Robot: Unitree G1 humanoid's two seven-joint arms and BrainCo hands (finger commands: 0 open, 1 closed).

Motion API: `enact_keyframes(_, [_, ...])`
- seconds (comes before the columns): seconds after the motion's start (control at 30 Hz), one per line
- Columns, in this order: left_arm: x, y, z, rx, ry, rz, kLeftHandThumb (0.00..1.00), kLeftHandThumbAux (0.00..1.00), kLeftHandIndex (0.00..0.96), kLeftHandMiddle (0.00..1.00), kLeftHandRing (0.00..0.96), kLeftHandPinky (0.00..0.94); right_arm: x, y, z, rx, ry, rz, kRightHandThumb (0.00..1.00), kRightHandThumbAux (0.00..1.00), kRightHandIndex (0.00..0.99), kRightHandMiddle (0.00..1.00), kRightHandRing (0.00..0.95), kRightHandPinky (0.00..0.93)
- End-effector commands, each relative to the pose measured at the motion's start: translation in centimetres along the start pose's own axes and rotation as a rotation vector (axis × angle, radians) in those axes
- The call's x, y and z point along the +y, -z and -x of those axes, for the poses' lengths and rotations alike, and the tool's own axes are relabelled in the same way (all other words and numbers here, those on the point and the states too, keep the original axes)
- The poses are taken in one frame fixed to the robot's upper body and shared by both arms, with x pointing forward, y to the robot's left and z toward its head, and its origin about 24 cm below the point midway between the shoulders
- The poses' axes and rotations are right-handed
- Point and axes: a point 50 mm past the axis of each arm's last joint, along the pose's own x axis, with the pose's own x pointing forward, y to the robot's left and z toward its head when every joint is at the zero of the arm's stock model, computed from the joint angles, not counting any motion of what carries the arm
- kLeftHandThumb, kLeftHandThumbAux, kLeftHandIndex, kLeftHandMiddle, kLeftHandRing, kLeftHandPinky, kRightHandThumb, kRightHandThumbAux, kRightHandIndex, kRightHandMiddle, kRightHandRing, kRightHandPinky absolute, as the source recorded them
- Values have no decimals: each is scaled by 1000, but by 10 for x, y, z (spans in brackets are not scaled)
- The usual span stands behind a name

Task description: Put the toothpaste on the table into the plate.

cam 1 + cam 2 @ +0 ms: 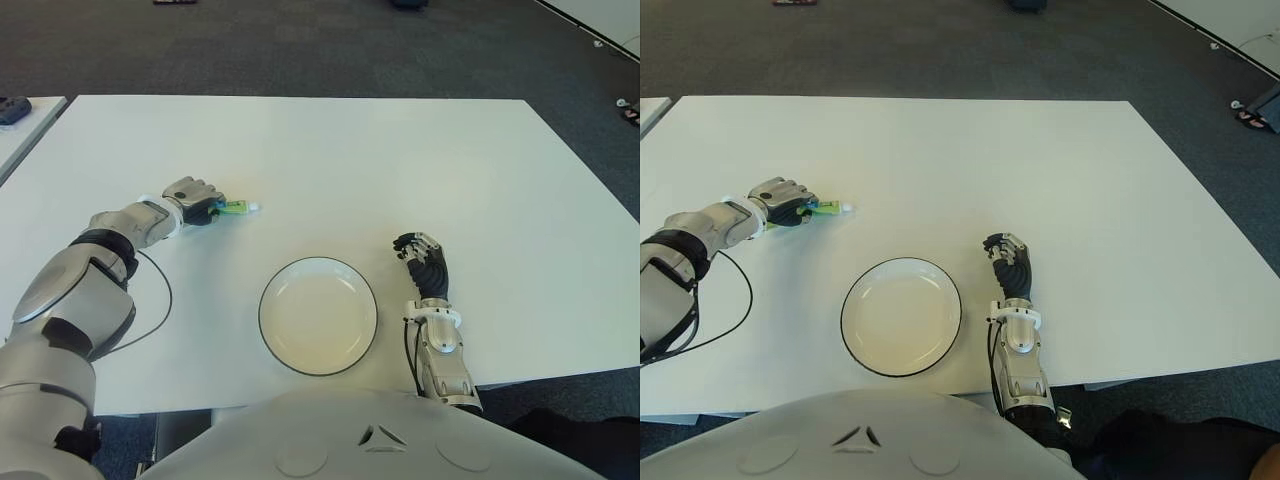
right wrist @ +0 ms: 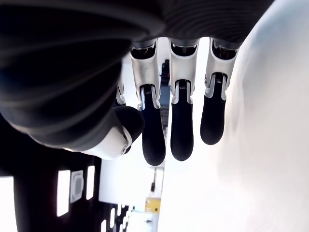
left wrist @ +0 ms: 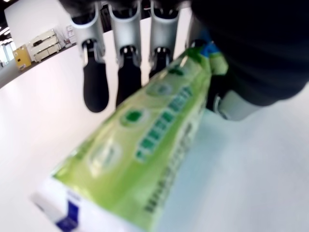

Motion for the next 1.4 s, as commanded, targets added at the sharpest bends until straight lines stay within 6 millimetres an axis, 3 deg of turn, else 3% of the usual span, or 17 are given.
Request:
enact_keyframes(0.03, [-13, -4, 1, 4, 64, 5, 704, 706, 430, 678, 664, 621, -1, 1, -2, 10, 2, 11, 700, 726, 429, 484, 451, 439])
enact_keyframes(0.57, [-12, -1, 1, 35, 56, 39, 702, 709, 430, 678, 664, 615, -1, 1, -3, 17, 12, 21, 700, 727, 428, 480, 448, 437])
enact_keyframes(0.87, [-11, -1, 2, 64, -17, 158, 706, 711, 435, 711, 694, 677, -1, 0, -2, 18, 12, 18, 698, 728, 427, 482, 449, 437])
enact_keyframes(1.07, [-8, 1, 4, 77, -81, 371, 707, 714, 436, 738, 720, 690, -1, 0, -2, 20, 10, 18, 698, 728, 427, 480, 445, 432])
enact_keyframes(1.4, [3, 6, 9, 40, -143, 582, 708, 717, 436, 751, 727, 701, -1, -1, -2, 21, 9, 17, 699, 727, 429, 478, 441, 431])
